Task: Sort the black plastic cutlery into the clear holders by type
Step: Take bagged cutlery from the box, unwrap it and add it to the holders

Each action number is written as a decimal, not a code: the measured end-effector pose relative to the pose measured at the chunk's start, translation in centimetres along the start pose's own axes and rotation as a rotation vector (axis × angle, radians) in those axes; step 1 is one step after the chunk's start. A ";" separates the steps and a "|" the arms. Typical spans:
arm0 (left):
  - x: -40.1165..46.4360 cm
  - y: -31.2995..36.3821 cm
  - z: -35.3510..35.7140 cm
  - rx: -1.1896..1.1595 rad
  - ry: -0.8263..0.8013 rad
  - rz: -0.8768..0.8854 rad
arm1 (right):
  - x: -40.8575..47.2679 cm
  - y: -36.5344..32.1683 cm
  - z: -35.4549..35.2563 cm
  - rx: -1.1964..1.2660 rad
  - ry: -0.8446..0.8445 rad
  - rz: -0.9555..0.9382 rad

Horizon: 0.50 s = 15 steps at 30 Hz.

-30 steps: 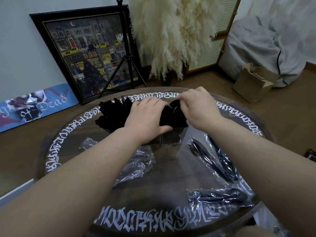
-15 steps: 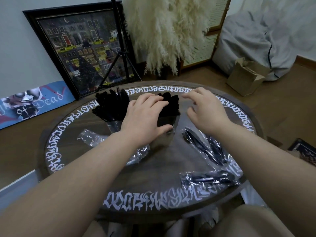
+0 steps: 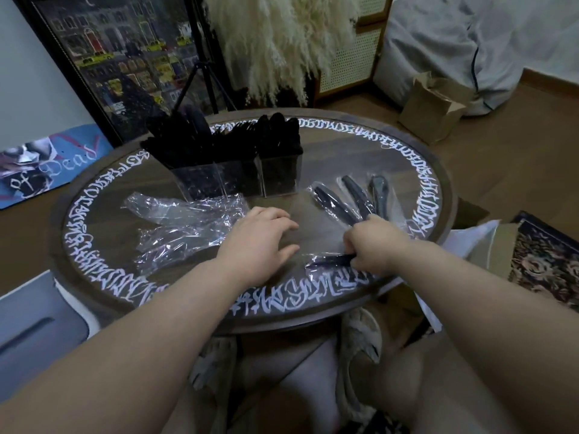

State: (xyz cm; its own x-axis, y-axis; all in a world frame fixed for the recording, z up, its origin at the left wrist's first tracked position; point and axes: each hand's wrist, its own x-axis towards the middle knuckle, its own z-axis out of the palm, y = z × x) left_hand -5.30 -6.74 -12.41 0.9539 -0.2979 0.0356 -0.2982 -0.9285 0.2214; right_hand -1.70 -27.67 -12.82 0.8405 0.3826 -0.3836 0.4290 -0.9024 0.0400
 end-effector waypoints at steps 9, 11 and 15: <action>-1.7 -1.7 -0.7 -0.264 0.002 -0.159 | 0.6 -4.2 -3.0 0.482 0.254 -0.158; -1.9 -2.8 -1.2 -0.373 0.065 -0.256 | 0.9 -4.6 -3.3 0.586 0.267 -0.141; -2.3 -4.4 -1.8 -0.515 0.206 -0.360 | 1.3 -5.9 -3.0 0.759 0.207 -0.123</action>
State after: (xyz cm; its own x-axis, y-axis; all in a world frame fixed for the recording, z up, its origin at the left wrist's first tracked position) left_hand -6.14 -1.58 -11.75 0.9931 0.1074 0.0470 0.0454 -0.7218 0.6906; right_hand -2.10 -21.26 -10.80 0.8781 0.4503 -0.1617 0.2432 -0.7111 -0.6597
